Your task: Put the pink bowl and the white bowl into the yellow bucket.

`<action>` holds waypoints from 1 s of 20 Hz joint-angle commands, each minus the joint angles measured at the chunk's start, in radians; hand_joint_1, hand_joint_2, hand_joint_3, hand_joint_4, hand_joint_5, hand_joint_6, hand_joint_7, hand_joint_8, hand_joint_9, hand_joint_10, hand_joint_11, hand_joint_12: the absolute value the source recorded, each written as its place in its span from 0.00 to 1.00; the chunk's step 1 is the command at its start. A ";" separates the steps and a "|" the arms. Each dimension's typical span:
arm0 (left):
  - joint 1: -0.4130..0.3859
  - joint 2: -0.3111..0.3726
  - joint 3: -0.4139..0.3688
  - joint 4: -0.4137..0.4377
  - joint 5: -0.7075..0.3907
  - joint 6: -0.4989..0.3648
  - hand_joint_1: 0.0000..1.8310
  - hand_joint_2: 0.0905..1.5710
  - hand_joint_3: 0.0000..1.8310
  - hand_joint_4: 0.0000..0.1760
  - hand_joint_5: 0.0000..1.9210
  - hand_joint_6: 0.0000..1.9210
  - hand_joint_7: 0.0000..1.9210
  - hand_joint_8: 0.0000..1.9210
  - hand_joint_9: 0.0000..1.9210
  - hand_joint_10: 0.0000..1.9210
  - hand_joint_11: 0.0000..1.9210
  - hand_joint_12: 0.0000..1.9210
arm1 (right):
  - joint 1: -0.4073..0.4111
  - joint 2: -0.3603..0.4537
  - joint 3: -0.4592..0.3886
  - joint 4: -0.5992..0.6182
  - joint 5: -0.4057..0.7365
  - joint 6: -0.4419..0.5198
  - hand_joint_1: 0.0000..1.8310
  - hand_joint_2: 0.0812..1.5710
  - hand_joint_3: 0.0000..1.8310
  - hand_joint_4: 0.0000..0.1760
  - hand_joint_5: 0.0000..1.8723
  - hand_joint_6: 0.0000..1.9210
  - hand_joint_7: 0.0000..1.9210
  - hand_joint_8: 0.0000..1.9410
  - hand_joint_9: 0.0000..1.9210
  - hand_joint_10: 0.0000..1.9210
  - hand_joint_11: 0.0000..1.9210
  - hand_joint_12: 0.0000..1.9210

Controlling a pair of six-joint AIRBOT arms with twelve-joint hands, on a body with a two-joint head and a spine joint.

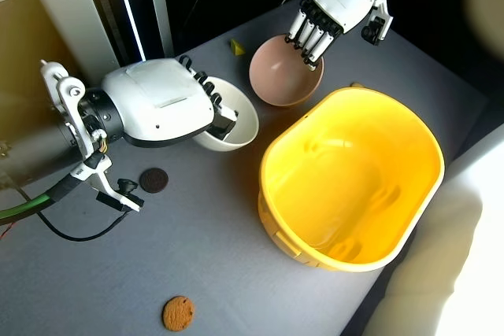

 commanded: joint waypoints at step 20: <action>-0.149 -0.009 0.096 -0.186 -0.164 -0.113 0.75 0.68 0.00 0.00 0.48 0.57 0.55 0.43 0.47 0.58 0.35 0.52 | 0.141 0.014 -0.002 0.083 0.073 0.058 0.75 0.71 0.00 0.00 0.42 0.63 0.51 0.47 0.48 0.62 0.38 0.59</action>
